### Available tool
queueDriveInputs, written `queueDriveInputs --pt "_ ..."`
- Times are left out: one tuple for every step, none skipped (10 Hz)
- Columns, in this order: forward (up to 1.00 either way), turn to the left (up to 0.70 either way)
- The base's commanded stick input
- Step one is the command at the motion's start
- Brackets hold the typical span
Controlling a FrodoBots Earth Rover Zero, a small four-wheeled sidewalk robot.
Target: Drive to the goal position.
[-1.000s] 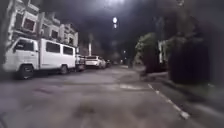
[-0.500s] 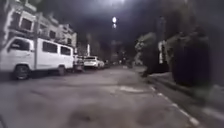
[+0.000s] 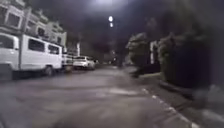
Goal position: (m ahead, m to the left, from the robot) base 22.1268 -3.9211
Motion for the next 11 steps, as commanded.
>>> queueDriveInputs --pt "0.5 0.0" --pt "0.5 0.0" --pt "0.5 0.0" --pt "0.5 0.0" --pt "0.5 0.0" --pt "0.5 0.0" --pt "0.5 0.0" --pt "0.5 0.0" --pt "0.5 0.0" --pt "0.5 0.0" --pt "0.5 0.0"
